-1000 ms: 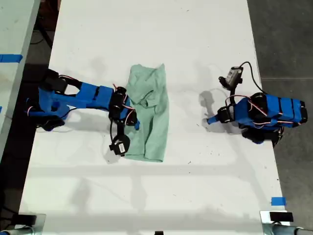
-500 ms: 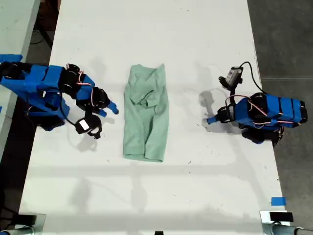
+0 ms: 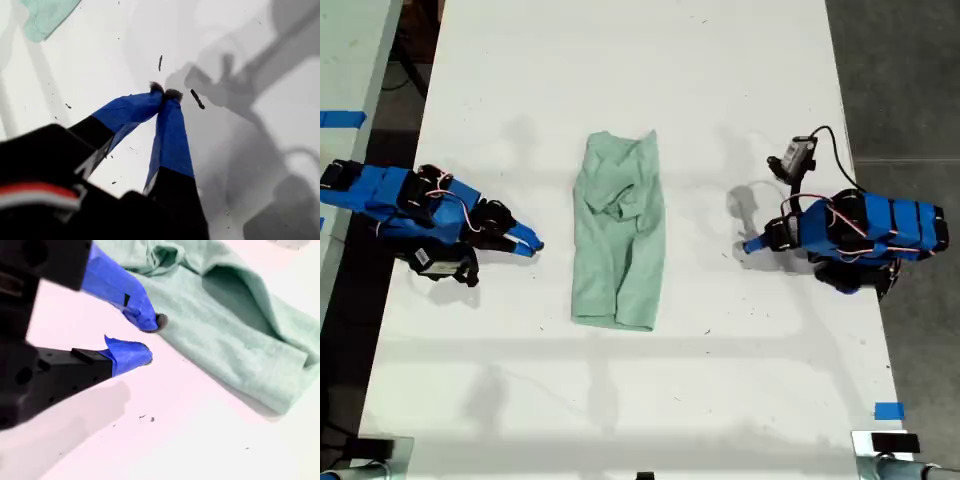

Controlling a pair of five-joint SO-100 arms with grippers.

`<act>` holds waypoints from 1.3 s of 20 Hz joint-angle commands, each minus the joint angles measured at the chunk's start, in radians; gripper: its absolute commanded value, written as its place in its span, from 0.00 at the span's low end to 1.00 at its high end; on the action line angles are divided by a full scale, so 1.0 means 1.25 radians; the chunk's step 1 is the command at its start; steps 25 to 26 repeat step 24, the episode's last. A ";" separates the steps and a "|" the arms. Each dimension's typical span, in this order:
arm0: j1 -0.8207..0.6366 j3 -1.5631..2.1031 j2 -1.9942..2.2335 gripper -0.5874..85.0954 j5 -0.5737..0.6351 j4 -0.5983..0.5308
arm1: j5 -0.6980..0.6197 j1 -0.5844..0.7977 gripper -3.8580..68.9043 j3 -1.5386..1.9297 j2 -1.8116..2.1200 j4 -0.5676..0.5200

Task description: Fold t shirt

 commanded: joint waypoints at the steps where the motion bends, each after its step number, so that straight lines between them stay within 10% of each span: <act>1: -0.010 0.054 0.072 0.08 -0.038 -0.004 | -0.010 -0.006 0.07 0.044 0.010 -0.017; 6: -0.020 0.055 0.071 0.10 -0.001 0.002 | -0.011 -0.009 0.07 0.044 0.010 -0.017; 10: -0.005 0.054 0.072 0.19 0.318 0.053 | -0.010 -0.007 0.07 0.044 0.010 -0.017; 26: -0.006 0.054 0.072 0.19 0.312 0.053 | -0.020 0.004 0.07 0.044 0.010 -0.017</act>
